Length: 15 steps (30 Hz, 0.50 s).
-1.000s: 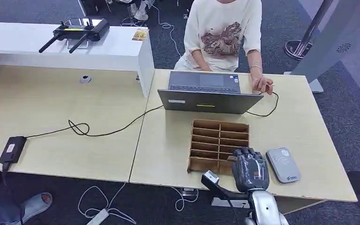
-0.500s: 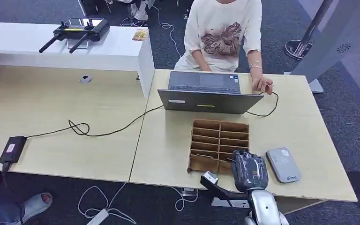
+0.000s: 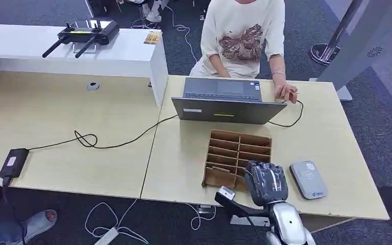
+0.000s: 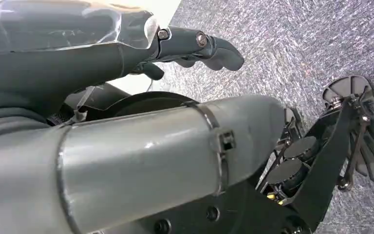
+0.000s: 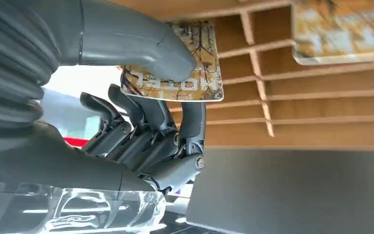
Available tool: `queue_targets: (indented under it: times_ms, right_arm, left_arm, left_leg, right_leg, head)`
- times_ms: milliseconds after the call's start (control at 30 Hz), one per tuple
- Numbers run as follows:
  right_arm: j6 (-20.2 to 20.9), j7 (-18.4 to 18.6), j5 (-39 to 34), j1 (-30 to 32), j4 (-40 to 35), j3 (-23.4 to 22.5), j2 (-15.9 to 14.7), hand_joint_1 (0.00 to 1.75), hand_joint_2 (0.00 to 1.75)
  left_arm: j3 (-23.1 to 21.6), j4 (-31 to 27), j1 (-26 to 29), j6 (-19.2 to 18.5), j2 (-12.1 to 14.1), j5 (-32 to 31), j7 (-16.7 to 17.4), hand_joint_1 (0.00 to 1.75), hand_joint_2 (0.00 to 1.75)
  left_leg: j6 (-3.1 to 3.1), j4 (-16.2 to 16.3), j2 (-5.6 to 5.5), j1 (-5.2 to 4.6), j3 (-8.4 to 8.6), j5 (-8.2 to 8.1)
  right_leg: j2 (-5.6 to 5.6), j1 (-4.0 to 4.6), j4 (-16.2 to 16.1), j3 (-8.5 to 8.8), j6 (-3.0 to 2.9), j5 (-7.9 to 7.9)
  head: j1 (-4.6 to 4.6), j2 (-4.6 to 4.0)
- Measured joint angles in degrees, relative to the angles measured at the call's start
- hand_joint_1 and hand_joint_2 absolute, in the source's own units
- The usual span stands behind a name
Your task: Pass the card to the sensor for recognition and then transmit it.
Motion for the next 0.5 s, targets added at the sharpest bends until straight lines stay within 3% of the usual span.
queue_targets:
  times_ms: [300, 500]
  right_arm:
    - [-1.03, -4.66, -4.26, -0.08, -2.14, -0.07, 0.04, 1.75, 1.75]
    - [-2.32, -5.83, -6.66, -0.66, -2.34, -0.07, -0.13, 1.75, 1.75]
  left_arm:
    - [-0.9, 0.0, -0.04, -0.04, 0.02, -1.82, 1.57, 0.0, 0.0]
    - [-2.23, 0.0, -0.07, 0.35, 0.02, -3.32, 2.65, 0.0, 0.0]
  left_leg:
    - [0.0, 0.0, 0.01, 0.0, 0.0, 0.0]
    - [0.0, 0.0, 0.01, 0.0, 0.0, 0.0]
  right_leg:
    - [0.01, 0.0, 0.0, 0.0, 0.0, 0.0]
    - [0.01, 0.0, 0.0, 0.0, 0.01, 0.01]
  head:
    - [0.0, 0.0]
    - [0.0, 0.0]
